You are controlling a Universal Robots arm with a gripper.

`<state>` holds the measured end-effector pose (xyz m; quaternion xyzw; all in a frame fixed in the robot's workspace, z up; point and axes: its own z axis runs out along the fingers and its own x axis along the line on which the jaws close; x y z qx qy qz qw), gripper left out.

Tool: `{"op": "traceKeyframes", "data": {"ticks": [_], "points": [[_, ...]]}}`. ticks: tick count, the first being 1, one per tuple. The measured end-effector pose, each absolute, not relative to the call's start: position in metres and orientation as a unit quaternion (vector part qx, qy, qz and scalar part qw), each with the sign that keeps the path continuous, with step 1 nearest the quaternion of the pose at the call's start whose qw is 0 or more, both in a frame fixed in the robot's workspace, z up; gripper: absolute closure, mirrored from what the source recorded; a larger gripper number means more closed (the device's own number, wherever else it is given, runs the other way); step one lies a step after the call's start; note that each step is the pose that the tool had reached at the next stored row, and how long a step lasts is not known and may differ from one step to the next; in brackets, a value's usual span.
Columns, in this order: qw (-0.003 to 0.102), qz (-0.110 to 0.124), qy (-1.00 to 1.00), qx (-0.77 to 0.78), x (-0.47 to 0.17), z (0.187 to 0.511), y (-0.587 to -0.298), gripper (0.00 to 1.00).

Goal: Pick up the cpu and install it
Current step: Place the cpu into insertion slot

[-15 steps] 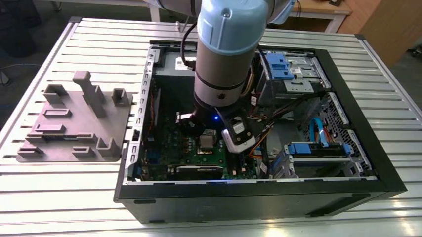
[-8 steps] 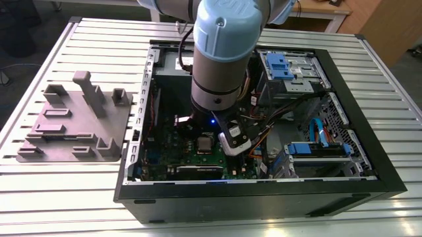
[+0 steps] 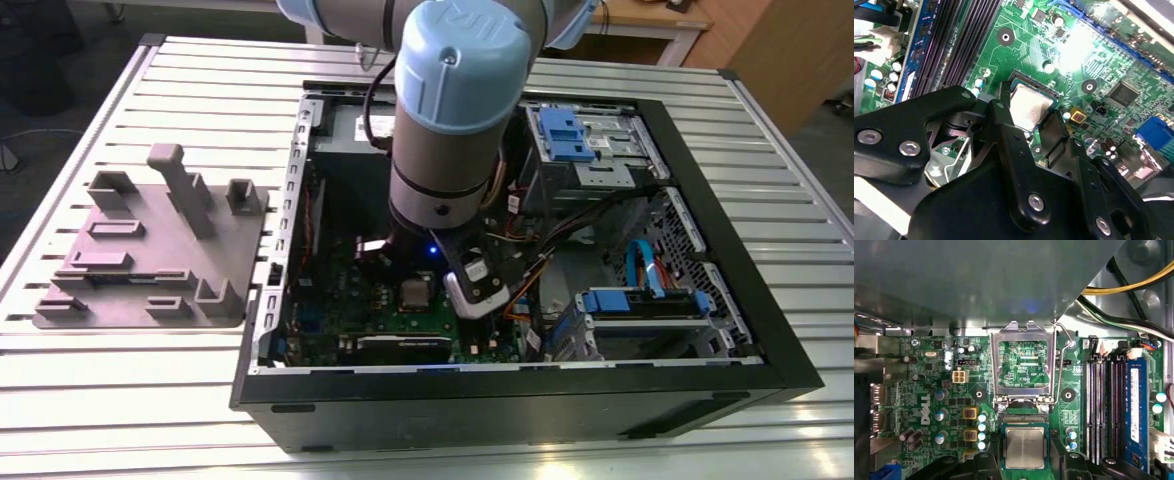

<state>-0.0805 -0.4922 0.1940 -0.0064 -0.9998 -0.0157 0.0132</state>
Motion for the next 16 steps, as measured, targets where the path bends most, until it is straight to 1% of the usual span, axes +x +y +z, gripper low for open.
{"op": "traceKeyframes", "data": {"ticks": [15,16], "points": [[0.013,-0.016,-1.000,-0.006,-0.0807,0.1904,-0.4922,0.53],[0.013,-0.016,-1.000,-0.006,-0.0807,0.1904,-0.4922,0.51]]}}
